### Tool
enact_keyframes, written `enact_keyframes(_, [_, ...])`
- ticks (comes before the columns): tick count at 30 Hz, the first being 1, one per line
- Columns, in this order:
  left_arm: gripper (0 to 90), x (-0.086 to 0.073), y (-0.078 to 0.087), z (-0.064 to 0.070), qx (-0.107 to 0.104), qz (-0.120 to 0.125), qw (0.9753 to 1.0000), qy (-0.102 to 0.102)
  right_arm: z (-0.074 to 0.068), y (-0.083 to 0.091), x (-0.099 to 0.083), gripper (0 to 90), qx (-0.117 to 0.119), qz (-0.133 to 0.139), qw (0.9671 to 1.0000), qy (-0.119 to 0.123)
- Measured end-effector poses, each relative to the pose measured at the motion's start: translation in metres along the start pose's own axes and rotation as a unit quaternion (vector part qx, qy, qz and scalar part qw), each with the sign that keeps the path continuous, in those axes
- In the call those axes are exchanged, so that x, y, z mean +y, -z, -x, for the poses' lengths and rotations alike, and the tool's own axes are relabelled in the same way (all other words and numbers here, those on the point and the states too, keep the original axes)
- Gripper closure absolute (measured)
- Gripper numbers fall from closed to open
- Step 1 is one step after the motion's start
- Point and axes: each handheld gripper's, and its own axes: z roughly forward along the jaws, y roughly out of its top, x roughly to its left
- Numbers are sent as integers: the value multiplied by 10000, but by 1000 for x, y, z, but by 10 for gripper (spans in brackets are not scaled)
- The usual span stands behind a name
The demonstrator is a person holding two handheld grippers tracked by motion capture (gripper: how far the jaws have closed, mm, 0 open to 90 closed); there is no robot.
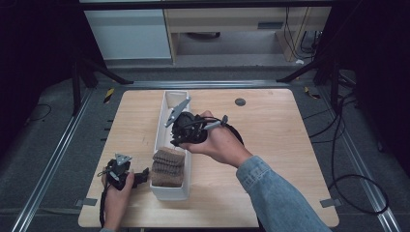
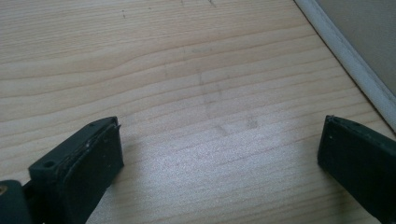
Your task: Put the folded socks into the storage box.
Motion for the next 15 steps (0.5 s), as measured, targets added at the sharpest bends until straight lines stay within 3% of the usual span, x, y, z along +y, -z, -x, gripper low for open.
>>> enact_keyframes(3, [0,0,0,0,0,0,10000,0,0,-6,0,898,96,-35,9999,19])
enact_keyframes(12, [0,0,0,0,-2,-11,10000,-12,-7,-30,2,900,471,-371,9981,145])
enact_keyframes(15, [0,0,0,0,-2,-10,10000,-12,-9,-35,4,900,499,-433,9976,205])
